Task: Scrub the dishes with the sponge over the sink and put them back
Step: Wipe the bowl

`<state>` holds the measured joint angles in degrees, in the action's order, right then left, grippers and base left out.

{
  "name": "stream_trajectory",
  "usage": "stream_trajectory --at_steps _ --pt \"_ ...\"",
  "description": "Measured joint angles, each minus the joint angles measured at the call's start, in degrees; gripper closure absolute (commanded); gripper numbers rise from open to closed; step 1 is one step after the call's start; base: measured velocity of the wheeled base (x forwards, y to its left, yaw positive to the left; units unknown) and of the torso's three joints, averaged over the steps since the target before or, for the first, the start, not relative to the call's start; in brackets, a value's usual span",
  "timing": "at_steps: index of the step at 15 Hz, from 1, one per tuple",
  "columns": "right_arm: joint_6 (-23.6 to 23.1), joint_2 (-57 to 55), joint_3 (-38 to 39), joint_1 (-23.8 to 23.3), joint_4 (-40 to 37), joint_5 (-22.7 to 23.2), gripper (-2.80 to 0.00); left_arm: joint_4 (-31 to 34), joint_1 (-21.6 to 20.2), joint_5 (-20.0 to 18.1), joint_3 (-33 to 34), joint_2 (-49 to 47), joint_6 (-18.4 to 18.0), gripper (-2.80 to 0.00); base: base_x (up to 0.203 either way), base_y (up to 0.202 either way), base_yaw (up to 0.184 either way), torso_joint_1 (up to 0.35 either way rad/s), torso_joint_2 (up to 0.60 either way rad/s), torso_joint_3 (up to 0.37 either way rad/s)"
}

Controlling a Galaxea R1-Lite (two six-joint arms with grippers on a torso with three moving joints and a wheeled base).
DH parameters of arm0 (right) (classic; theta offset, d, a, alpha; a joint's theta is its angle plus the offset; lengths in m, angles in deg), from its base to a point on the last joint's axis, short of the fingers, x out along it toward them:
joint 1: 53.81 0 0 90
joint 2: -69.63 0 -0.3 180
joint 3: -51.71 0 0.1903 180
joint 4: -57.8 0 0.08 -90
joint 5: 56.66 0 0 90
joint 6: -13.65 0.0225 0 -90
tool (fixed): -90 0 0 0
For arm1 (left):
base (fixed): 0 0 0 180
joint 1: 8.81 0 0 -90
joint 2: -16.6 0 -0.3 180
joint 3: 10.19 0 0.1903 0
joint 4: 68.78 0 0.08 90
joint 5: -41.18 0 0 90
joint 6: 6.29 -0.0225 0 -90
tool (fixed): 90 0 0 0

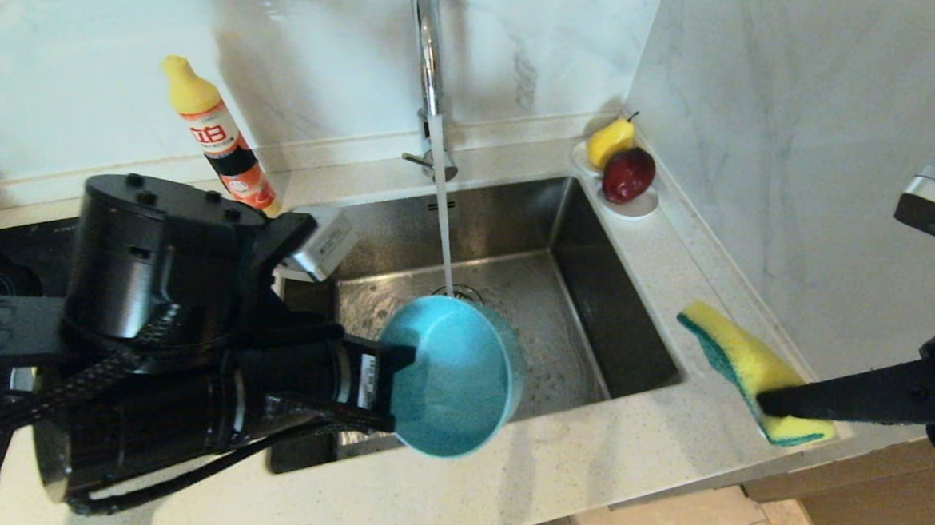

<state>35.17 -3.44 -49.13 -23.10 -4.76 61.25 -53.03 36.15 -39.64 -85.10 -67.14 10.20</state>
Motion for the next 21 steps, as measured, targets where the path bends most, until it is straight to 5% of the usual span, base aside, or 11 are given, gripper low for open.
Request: stream_trajectory --at_steps 7,12,18,21 --pt "3.89 -4.92 -8.37 6.57 -2.78 1.93 0.0 -9.91 6.19 9.79 -3.71 -12.2 2.83 0.0 0.0 0.0 0.0 0.0 0.0 0.0" --pt "5.04 -8.4 -10.55 9.72 -2.56 1.91 0.0 -10.11 6.45 18.09 -8.69 -17.92 8.85 0.0 0.0 0.0 0.0 0.0 0.0 0.0" --pt "6.08 -14.99 -15.17 11.12 -2.59 1.89 0.0 -13.5 5.62 26.24 -8.24 -17.18 9.58 0.0 0.0 0.0 0.0 0.0 0.0 0.0" --pt "7.47 -18.28 -18.9 12.61 -2.75 1.86 0.0 -14.34 5.51 26.67 -7.22 -14.82 9.39 0.0 0.0 0.0 0.0 0.0 0.0 0.0"
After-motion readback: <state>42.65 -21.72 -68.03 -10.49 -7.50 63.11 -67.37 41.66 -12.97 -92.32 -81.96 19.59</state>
